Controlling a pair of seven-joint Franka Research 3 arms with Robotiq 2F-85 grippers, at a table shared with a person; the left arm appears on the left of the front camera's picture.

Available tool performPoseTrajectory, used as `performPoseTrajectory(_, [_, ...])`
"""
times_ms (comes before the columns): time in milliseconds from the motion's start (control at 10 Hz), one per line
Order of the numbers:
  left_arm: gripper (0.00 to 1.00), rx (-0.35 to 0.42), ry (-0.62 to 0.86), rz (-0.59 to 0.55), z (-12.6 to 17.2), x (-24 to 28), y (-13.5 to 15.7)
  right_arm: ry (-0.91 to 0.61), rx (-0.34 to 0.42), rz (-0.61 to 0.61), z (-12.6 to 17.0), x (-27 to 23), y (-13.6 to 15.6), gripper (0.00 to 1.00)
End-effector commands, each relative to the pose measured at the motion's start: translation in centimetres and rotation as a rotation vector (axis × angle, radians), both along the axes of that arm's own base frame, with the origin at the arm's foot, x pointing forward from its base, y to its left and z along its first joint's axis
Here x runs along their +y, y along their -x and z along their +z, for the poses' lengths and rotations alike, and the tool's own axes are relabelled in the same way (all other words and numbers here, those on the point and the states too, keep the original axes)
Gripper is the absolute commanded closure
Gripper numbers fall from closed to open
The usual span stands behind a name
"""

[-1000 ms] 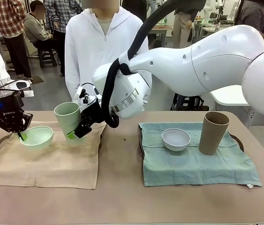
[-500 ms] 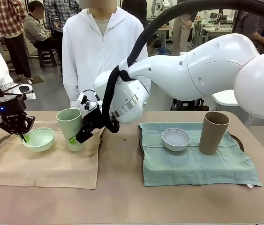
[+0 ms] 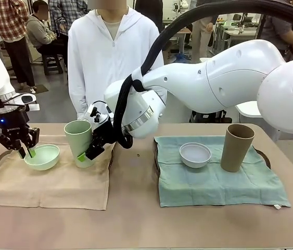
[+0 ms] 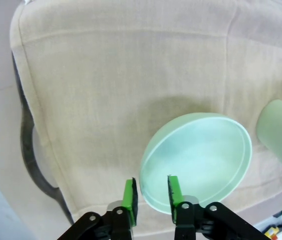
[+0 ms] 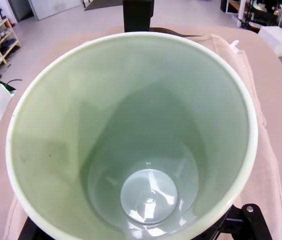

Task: Set up a tray with a mat and arrange the tableware.
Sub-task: Place the Picnic Bowl and Reusable plastic cup back onto the Handle tray in front of the human's position.

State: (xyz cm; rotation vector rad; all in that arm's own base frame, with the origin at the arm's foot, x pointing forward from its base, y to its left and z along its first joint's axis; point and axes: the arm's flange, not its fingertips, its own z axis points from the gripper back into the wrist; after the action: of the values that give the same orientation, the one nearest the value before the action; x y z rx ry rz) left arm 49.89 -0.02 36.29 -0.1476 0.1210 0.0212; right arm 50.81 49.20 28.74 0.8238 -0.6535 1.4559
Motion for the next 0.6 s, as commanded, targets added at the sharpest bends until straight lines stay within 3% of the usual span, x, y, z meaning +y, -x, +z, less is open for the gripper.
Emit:
performPoseTrajectory(0, [0.0,0.026,-0.028,0.016,0.2,0.0,0.1,0.061,0.006,-0.049,0.9,0.0,0.4,0.0])
performPoseTrajectory(100, [0.54,0.032,-0.032,0.02,0.4,0.1,0.0,0.116,0.02,-0.086,1.5,-0.4,0.6,0.0])
performPoseTrajectory(300, [0.34,0.041,-0.029,0.015,0.9,0.3,0.0,0.272,0.032,-0.178,3.2,-1.8,1.1,0.0])
performPoseTrajectory(500, [0.14,0.047,-0.02,-0.001,1.7,0.5,0.3,0.33,0.059,-0.213,4.4,-3.2,1.4,0.0])
